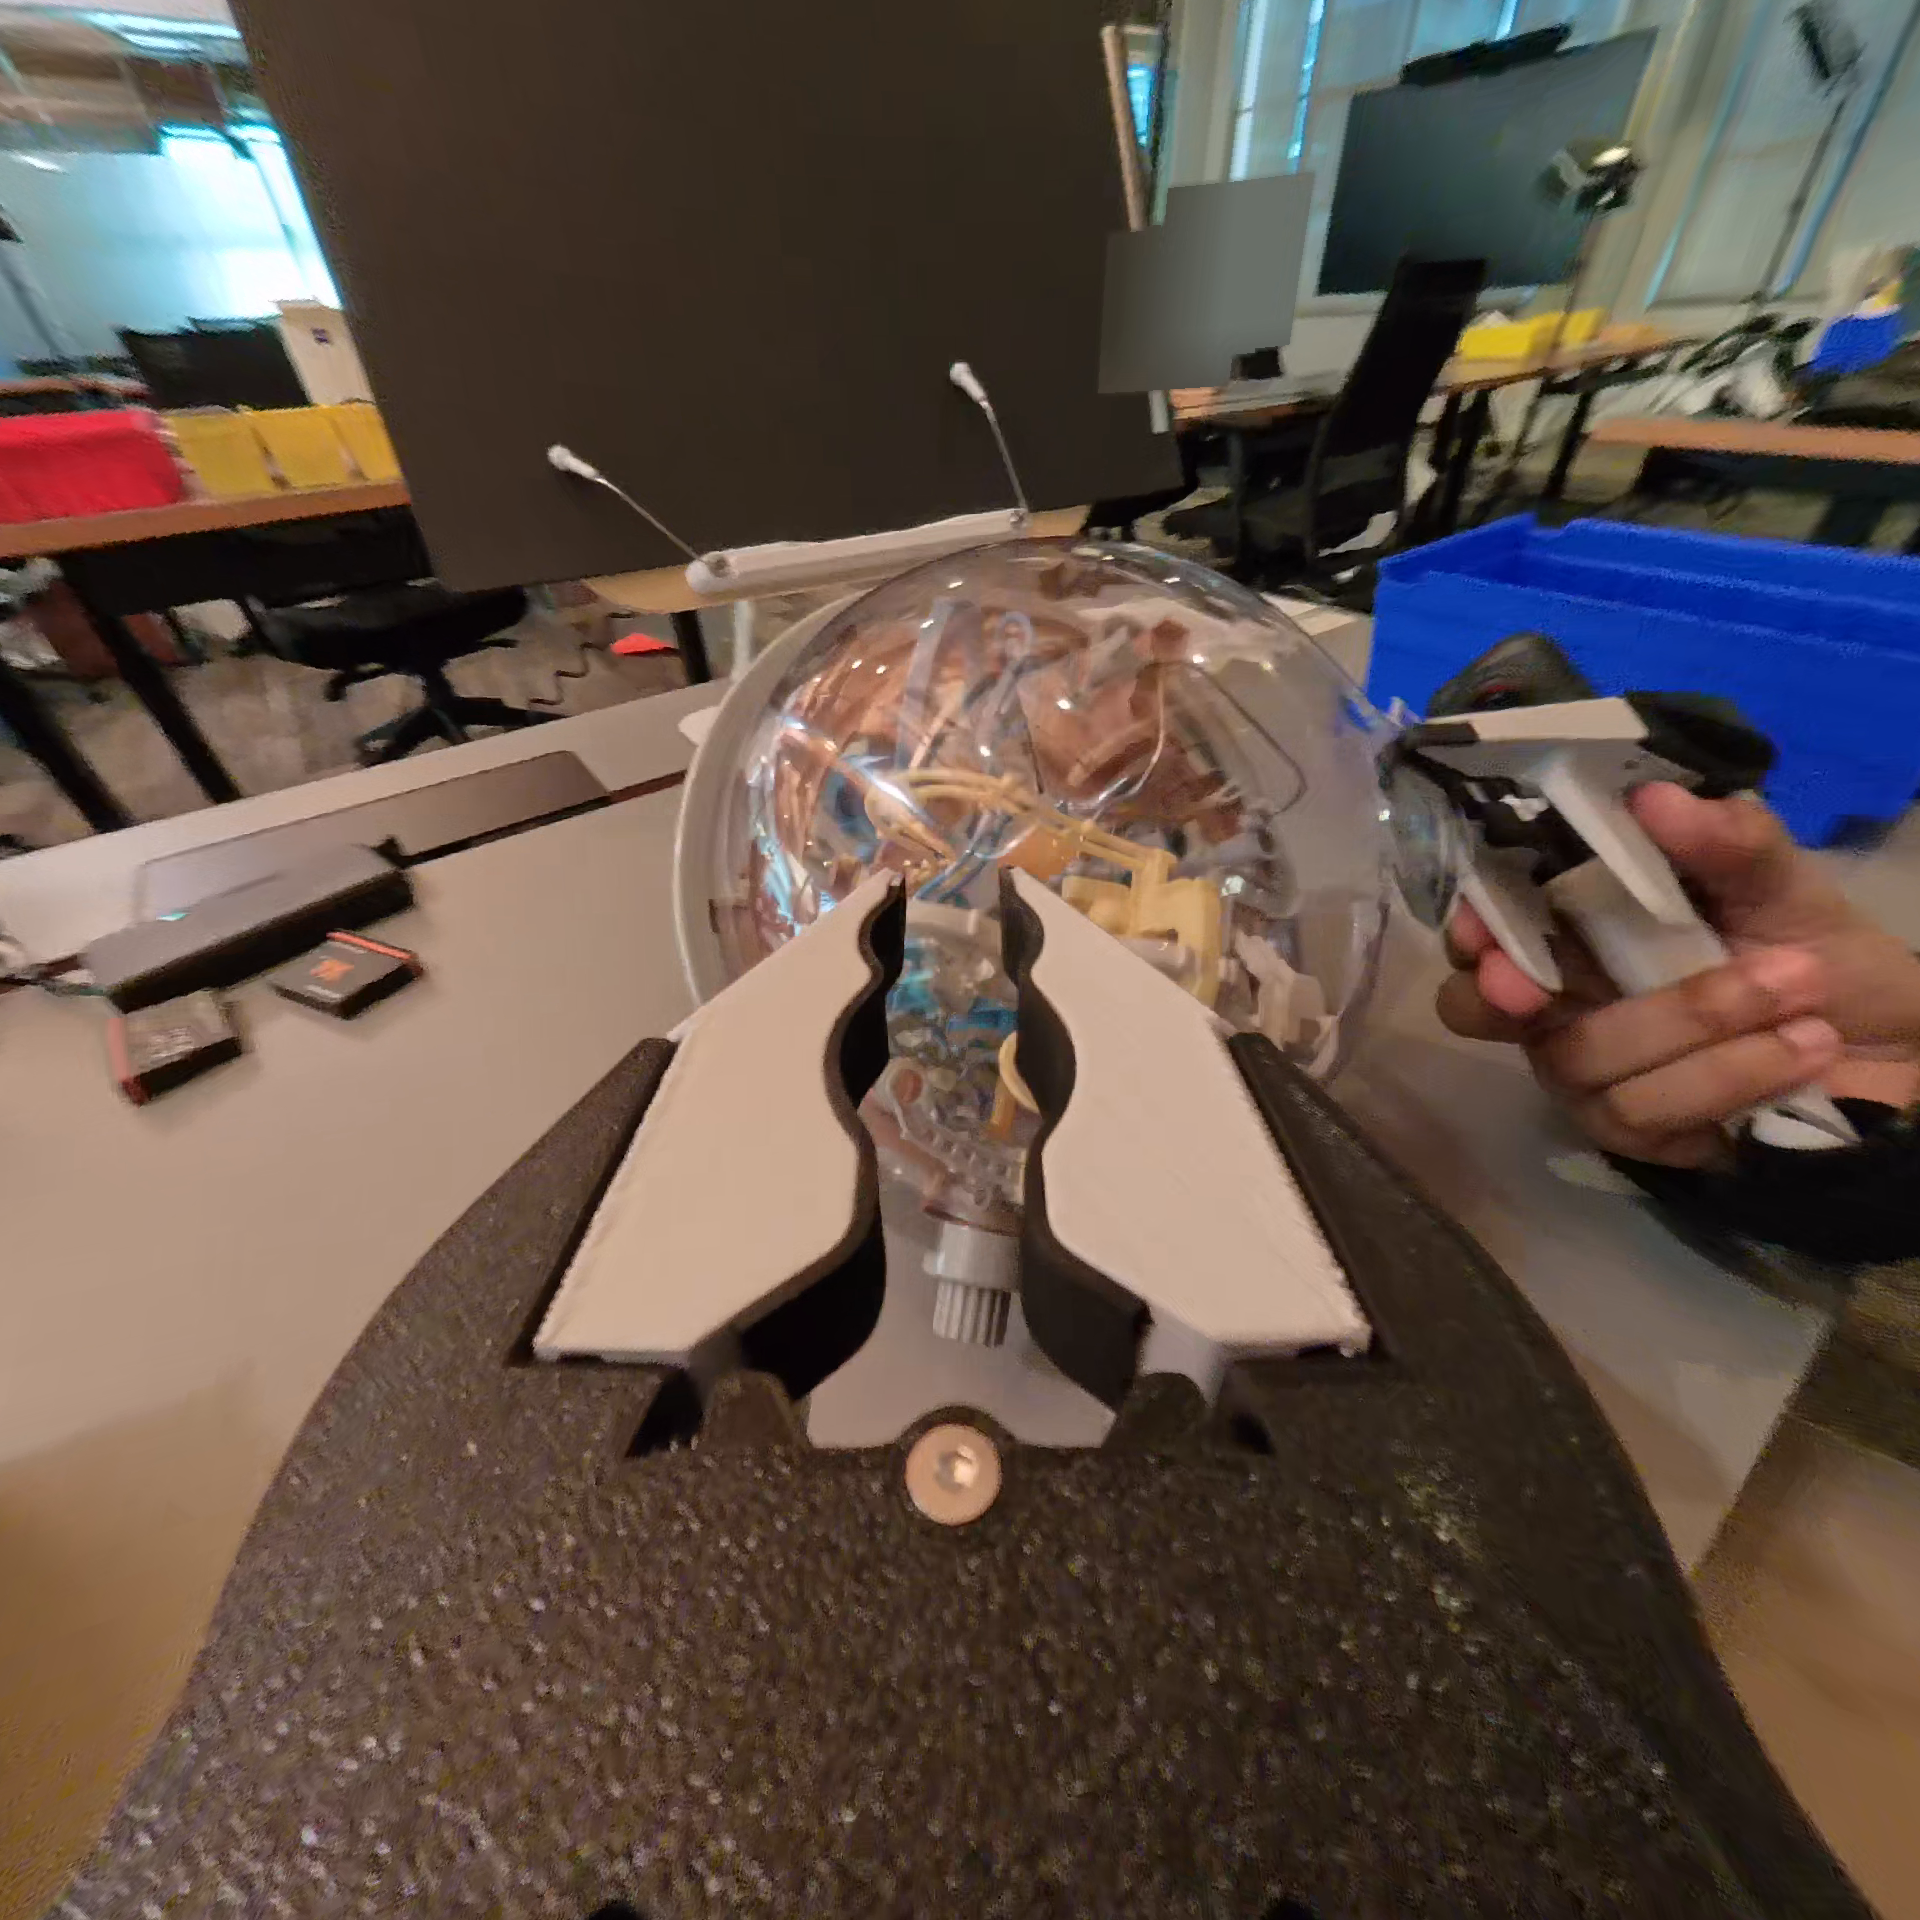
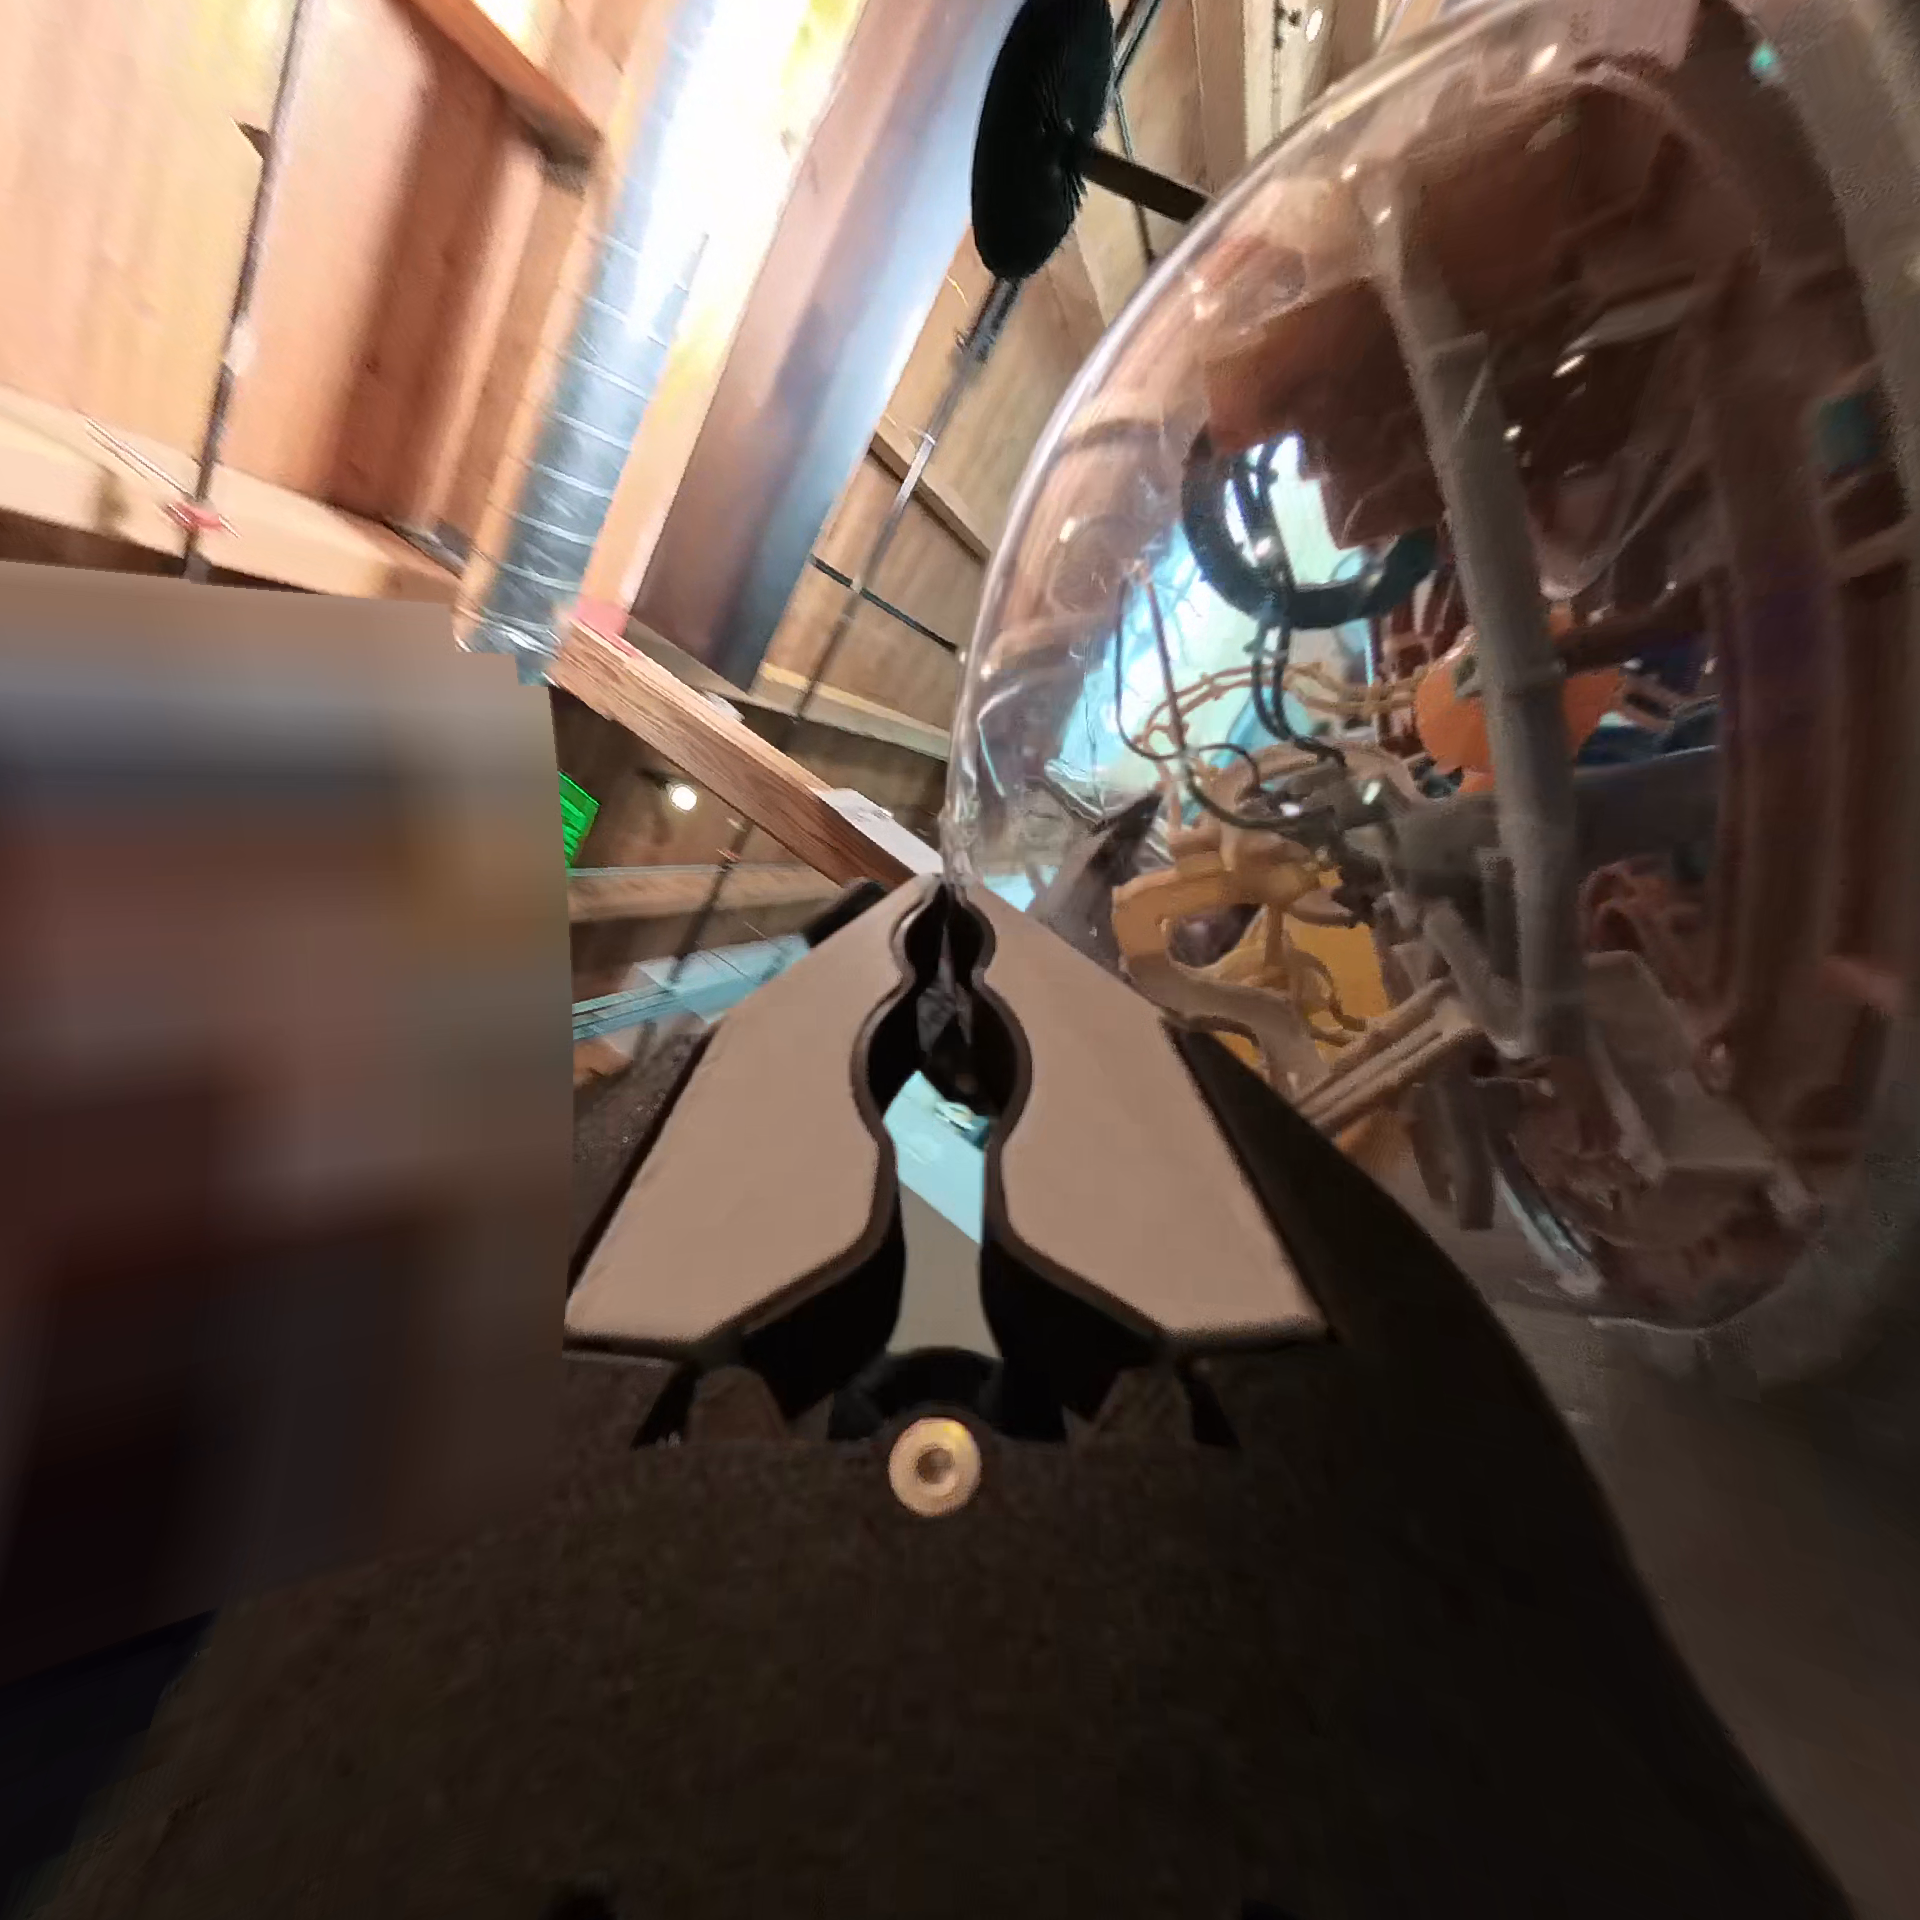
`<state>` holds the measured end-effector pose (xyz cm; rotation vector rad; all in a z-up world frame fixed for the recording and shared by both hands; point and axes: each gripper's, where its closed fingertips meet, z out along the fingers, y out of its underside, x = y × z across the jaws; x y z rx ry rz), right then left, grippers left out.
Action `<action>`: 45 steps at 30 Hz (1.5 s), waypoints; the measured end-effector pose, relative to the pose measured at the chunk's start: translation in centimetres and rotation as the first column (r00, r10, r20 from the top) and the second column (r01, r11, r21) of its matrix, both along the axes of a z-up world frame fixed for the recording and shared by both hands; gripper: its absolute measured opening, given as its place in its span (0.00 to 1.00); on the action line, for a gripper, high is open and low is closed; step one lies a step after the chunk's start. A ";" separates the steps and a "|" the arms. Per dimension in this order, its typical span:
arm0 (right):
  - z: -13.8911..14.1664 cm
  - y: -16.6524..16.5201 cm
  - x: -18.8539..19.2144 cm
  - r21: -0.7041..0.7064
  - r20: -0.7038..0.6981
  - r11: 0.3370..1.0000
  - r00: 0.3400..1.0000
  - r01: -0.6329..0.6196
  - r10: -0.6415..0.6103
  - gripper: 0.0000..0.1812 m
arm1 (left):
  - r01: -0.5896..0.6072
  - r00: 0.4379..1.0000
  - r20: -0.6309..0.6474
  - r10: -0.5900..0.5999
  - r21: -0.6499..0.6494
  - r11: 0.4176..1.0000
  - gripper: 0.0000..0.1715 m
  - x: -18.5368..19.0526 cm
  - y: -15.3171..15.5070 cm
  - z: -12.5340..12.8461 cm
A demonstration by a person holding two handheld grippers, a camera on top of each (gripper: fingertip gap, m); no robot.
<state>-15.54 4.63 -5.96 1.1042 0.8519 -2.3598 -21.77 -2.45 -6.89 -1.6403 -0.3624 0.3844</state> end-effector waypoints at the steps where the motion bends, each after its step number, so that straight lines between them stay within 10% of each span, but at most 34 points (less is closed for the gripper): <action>1: 0.2 0.4 -0.1 -0.050 0.015 0.999 1.000 -0.017 0.017 0.00 | 0.036 0.999 0.021 -0.036 0.024 0.999 0.10 0.2 0.0 0.1; 13: 0.4 2.0 -0.6 -0.244 0.071 0.969 0.996 -0.034 0.053 0.00 | 0.468 0.883 0.085 -0.462 -0.242 0.850 0.10 7.2 -0.4 -4.6; 18: 0.4 2.0 -0.6 -0.249 0.073 0.968 0.996 -0.030 0.050 0.00 | 0.470 0.882 0.157 -0.445 -0.366 0.803 0.10 7.6 0.9 -8.1; 23: 0.4 2.3 -0.7 -0.277 0.073 0.961 0.997 -0.016 0.037 0.00 | 0.543 0.839 0.212 -0.501 -0.266 0.797 0.10 9.0 2.9 -8.3; 28: 0.4 2.7 -0.9 -0.303 0.053 0.953 0.999 0.010 0.006 0.00 | 0.618 0.678 0.408 -0.612 0.134 0.774 0.09 10.3 5.3 -5.8; 36: 0.0 5.6 -1.5 -0.408 0.060 0.905 0.993 0.117 -0.101 0.00 | 0.334 0.469 0.646 -0.602 0.502 0.798 0.08 7.3 6.5 -3.0; 45: -0.7 4.6 -1.7 -0.429 0.035 0.875 0.972 0.225 -0.232 0.00 | -0.148 0.577 0.680 -0.452 0.631 0.761 0.09 4.2 6.3 -2.0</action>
